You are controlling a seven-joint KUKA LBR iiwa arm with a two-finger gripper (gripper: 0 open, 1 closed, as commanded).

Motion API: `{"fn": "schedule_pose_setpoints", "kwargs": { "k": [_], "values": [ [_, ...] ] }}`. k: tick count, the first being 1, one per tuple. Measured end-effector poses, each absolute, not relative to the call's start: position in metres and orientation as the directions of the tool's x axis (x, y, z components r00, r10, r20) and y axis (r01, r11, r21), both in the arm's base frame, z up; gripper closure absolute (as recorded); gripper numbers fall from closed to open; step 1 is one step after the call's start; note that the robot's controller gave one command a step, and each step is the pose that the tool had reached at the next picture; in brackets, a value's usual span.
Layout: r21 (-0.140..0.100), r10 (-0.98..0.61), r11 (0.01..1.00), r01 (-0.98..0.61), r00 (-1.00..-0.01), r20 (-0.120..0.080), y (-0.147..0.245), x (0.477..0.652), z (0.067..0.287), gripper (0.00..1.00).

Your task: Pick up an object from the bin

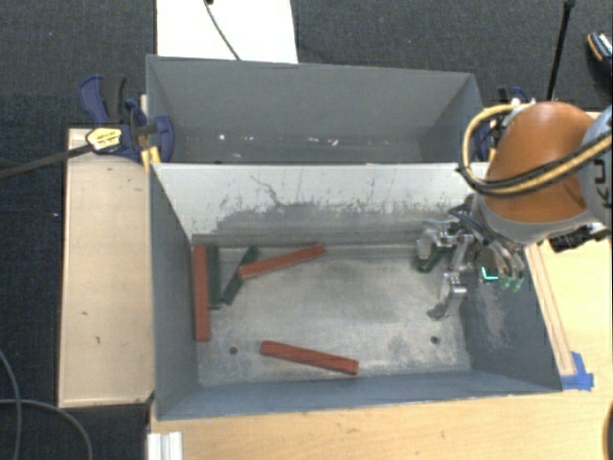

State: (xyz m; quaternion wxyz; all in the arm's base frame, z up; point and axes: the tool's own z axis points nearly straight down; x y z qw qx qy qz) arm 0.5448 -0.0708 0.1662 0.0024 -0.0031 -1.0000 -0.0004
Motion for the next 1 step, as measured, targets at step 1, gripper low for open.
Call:
{"fn": "schedule_pose_setpoints", "kwargs": {
  "k": [1],
  "values": [
    [0.002,-0.115,0.993,-0.115,-0.993,0.000,-0.0149,0.5245,0.1843,0.00]
  ]
}}
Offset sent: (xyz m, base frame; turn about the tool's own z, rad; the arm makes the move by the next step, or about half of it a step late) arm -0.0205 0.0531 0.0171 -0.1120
